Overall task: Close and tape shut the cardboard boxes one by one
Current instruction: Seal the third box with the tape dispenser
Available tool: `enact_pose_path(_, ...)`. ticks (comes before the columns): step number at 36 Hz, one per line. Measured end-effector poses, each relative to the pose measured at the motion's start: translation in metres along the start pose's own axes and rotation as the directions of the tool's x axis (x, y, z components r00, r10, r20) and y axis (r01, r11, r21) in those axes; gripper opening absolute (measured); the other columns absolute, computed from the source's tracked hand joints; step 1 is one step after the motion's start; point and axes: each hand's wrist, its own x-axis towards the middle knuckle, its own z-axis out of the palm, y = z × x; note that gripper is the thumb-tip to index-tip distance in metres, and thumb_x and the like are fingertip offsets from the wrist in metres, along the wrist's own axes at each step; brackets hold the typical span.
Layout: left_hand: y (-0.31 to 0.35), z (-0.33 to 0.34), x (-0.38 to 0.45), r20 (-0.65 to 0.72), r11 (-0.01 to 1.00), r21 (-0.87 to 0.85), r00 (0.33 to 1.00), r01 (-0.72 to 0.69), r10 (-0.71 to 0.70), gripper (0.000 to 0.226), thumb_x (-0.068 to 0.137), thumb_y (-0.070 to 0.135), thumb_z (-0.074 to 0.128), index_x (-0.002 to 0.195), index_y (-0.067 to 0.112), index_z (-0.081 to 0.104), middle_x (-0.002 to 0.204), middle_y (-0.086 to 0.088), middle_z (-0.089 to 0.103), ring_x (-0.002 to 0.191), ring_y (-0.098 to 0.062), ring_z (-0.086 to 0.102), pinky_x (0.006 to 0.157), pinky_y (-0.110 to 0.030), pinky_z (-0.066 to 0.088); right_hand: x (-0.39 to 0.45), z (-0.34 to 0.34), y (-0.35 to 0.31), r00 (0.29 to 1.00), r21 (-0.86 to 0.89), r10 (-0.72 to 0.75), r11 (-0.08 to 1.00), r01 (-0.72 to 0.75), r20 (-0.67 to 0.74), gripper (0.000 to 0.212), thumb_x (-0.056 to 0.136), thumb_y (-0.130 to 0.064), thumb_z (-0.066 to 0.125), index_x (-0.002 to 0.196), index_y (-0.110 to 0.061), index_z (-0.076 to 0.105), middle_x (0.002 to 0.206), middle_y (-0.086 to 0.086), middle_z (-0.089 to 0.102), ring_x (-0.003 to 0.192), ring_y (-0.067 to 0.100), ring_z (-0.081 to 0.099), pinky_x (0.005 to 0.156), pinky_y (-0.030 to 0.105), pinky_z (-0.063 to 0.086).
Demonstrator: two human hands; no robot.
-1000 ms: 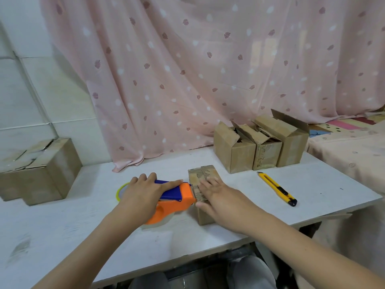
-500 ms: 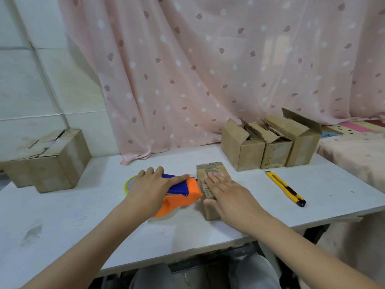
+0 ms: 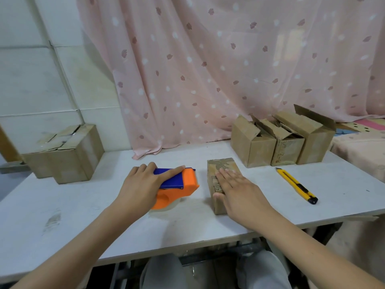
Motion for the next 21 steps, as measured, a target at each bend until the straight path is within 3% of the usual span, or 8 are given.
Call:
enact_pose_path(2, 0.001, -0.003, 0.0, -0.013, 1.0, 0.006, 1.0, 0.008, -0.008, 0.103, 0.061, 0.019, 0.082, 0.148, 0.047, 0.036, 0.078, 0.0, 0.049, 0.062, -0.017, 0.035, 0.062, -0.03, 0.035, -0.001, -0.002, -0.002, 1.0, -0.016, 0.01, 1.0, -0.01, 0.008, 0.08, 0.104, -0.049, 0.004, 0.124, -0.008, 0.07, 0.127, 0.008, 0.068, 0.117, 0.02, 0.066, 0.101, 0.033, 0.036)
enact_pose_path(5, 0.0, -0.006, -0.001, 0.021, 0.999, 0.008, 0.999, 0.033, -0.033, 0.101, 0.063, 0.019, 0.081, 0.149, 0.047, 0.036, 0.077, 0.001, 0.048, 0.064, -0.016, 0.03, 0.063, -0.03, 0.034, 0.0, -0.004, 0.001, 1.0, 0.007, -0.02, 1.0, 0.02, 0.015, 0.088, 0.1, -0.054, -0.006, 0.141, -0.006, 0.054, 0.147, 0.009, 0.05, 0.135, 0.02, 0.05, 0.11, 0.035, 0.022)
enact_pose_path(9, -0.007, -0.008, -0.007, 0.004, 0.999, -0.013, 0.999, 0.051, -0.05, 0.1, 0.056, 0.019, 0.084, 0.144, 0.046, 0.044, 0.074, 0.006, 0.032, 0.06, -0.015, 0.029, 0.059, -0.027, 0.031, 0.0, -0.004, 0.002, 1.0, -0.006, -0.013, 1.0, 0.014, 0.02, 0.093, 0.103, -0.051, -0.01, 0.128, -0.004, 0.067, 0.134, 0.01, 0.063, 0.123, 0.021, 0.062, 0.105, 0.034, 0.03)
enact_pose_path(12, -0.01, -0.012, -0.01, -0.007, 1.0, 0.006, 1.0, -0.016, 0.017, 0.101, 0.048, 0.016, 0.088, 0.14, 0.041, 0.053, 0.071, 0.004, 0.039, 0.062, -0.014, 0.027, 0.057, -0.025, 0.029, -0.001, -0.004, 0.003, 0.998, 0.031, -0.055, 0.998, 0.056, -0.037, 0.105, 0.093, -0.059, -0.022, 0.142, -0.002, 0.052, 0.148, 0.013, 0.048, 0.138, 0.025, 0.048, 0.112, 0.037, 0.017)
enact_pose_path(14, -0.009, -0.014, -0.009, 0.006, 0.999, 0.025, 0.999, -0.039, 0.039, 0.102, 0.047, 0.016, 0.089, 0.14, 0.041, 0.054, 0.071, 0.001, 0.046, 0.063, -0.014, 0.027, 0.056, -0.026, 0.029, -0.001, -0.004, 0.004, 0.997, 0.058, -0.074, 0.996, 0.074, 0.003, 0.113, 0.086, -0.063, -0.029, 0.148, -0.003, 0.042, 0.155, 0.012, 0.039, 0.144, 0.025, 0.038, 0.114, 0.036, 0.008)
enact_pose_path(16, -0.009, -0.013, -0.007, 0.03, 0.997, 0.042, 0.998, -0.063, 0.062, 0.1, 0.05, 0.017, 0.087, 0.14, 0.043, 0.052, 0.071, -0.002, 0.047, 0.061, -0.015, 0.028, 0.055, -0.026, 0.032, -0.001, -0.009, 0.002, 0.997, 0.061, -0.061, 0.996, 0.063, -0.042, 0.113, 0.087, -0.064, -0.029, 0.147, -0.002, 0.045, 0.153, 0.013, 0.042, 0.143, 0.025, 0.041, 0.113, 0.036, 0.011)
enact_pose_path(19, -0.008, -0.008, 0.002, 0.07, 0.99, 0.108, 0.994, -0.09, 0.083, 0.097, 0.055, 0.016, 0.081, 0.141, 0.047, 0.048, 0.073, -0.005, 0.047, 0.058, -0.021, 0.039, 0.054, -0.031, 0.04, -0.003, -0.007, 0.002, 0.998, 0.054, -0.069, 0.996, 0.069, 0.007, 0.13, 0.061, -0.067, -0.047, 0.159, -0.009, 0.016, 0.166, 0.007, 0.012, 0.154, 0.02, 0.012, 0.113, 0.028, -0.009)
enact_pose_path(21, -0.001, -0.016, 0.009, 0.14, 0.976, 0.176, 0.984, -0.129, 0.105, 0.095, 0.066, 0.02, 0.077, 0.145, 0.053, 0.036, 0.079, -0.006, 0.048, 0.062, -0.023, 0.041, 0.058, -0.033, 0.04, -0.004, -0.014, 0.001, 0.996, 0.077, -0.074, 0.995, 0.07, 0.041, 0.132, 0.054, -0.066, -0.05, 0.16, -0.012, 0.007, 0.167, 0.005, 0.004, 0.155, 0.018, 0.003, 0.11, 0.025, -0.015)
